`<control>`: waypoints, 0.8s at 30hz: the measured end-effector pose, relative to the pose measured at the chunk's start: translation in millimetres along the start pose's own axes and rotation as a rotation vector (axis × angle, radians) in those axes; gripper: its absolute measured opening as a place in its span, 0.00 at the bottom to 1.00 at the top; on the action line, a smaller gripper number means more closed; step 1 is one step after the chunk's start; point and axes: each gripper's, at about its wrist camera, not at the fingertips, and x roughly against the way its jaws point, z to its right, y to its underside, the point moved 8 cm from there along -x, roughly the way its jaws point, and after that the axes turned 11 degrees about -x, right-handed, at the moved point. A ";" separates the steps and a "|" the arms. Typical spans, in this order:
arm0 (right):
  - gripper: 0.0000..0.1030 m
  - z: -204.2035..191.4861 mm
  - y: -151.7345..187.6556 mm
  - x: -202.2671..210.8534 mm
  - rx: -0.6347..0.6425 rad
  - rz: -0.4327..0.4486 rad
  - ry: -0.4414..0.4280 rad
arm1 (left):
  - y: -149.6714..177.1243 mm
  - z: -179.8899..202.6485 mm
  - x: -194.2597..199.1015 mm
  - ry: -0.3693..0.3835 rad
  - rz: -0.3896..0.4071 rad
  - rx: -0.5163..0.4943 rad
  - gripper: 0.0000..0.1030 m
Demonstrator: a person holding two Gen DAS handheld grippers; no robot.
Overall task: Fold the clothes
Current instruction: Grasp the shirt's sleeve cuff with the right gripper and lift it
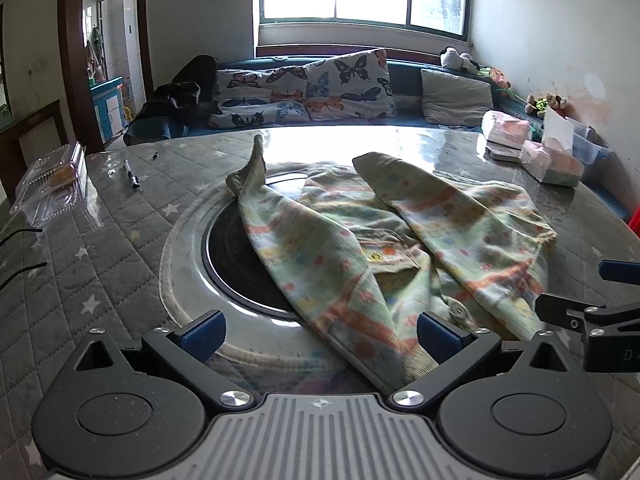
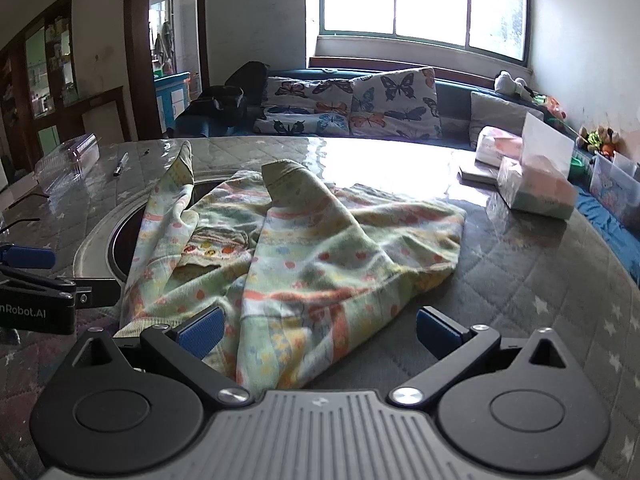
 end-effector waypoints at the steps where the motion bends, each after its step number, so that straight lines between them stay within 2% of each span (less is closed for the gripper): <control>1: 1.00 -0.9 -2.6 -2.6 0.008 -0.001 0.000 | -1.4 -2.2 -1.4 -0.003 0.000 0.002 1.00; 10: 0.98 -12.7 -30.8 -32.2 0.076 -0.008 -0.014 | -11.0 -22.5 -20.9 -0.019 -0.011 0.022 1.00; 24: 0.73 -24.9 -88.0 -113.9 0.116 -0.045 -0.036 | -21.9 -51.4 -56.3 -0.024 -0.043 0.065 1.00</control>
